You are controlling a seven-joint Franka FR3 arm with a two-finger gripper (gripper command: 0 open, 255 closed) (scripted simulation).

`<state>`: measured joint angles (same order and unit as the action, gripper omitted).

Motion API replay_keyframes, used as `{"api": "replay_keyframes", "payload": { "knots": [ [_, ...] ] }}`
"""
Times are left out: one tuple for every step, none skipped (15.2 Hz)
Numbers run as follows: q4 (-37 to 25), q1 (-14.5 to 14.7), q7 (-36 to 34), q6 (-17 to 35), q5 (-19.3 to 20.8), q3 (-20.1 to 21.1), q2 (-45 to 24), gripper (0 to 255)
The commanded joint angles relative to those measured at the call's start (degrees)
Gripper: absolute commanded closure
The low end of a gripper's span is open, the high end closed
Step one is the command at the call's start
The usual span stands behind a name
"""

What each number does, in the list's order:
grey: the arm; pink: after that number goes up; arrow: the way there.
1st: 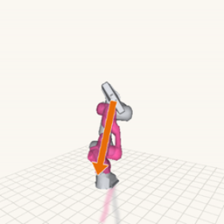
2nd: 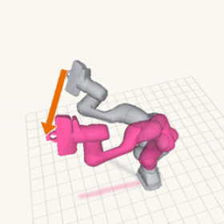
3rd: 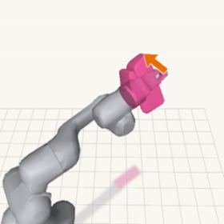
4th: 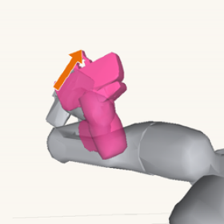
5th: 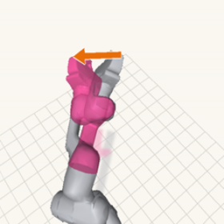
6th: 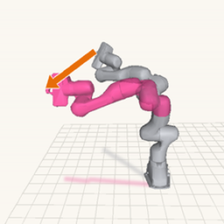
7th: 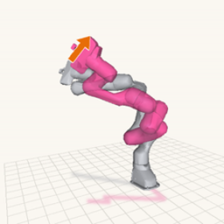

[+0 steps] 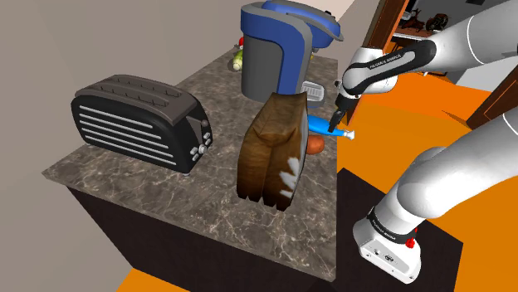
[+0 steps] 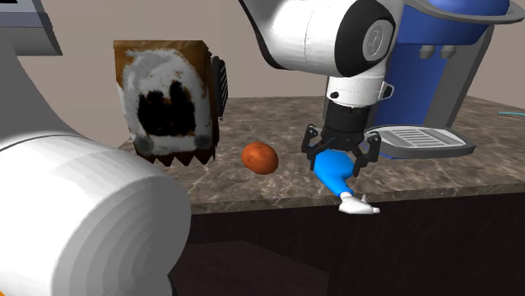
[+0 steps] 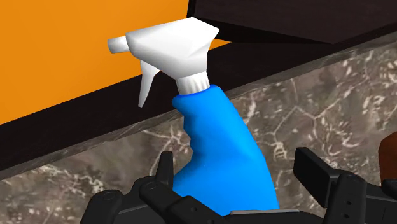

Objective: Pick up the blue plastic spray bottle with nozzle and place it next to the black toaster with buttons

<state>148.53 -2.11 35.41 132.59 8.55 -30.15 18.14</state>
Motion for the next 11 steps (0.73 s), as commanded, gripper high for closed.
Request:
{"api": "replay_keyframes", "payload": {
  "knots": [
    [0.8,0.3,0.5,2.1,-0.5,-0.5,-1.4,0],
    [1.1,0.5,0.7,3.1,-0.7,-0.7,-2.1,0],
    [1.4,0.6,0.9,4.0,-1.0,-0.9,-2.8,0],
    [1.5,0.7,1.1,4.6,-1.2,-1.0,-3.2,0],
    [1.5,0.7,1.1,4.6,-1.2,-1.0,-3.2,0],
    [1.5,0.7,1.1,4.6,-1.2,-1.0,-3.2,0],
    [1.5,0.7,1.1,4.6,-1.2,-1.0,-3.2,0],
    [1.5,0.7,1.1,4.6,-1.2,-1.0,-3.2,0],
    [1.5,0.7,1.1,4.6,-1.2,-1.0,-3.2,0],
    [1.5,0.7,1.1,4.6,-1.2,-1.0,-3.2,0],
    [1.5,0.7,1.1,4.5,-1.2,-1.0,-3.2,0]
  ]
}}
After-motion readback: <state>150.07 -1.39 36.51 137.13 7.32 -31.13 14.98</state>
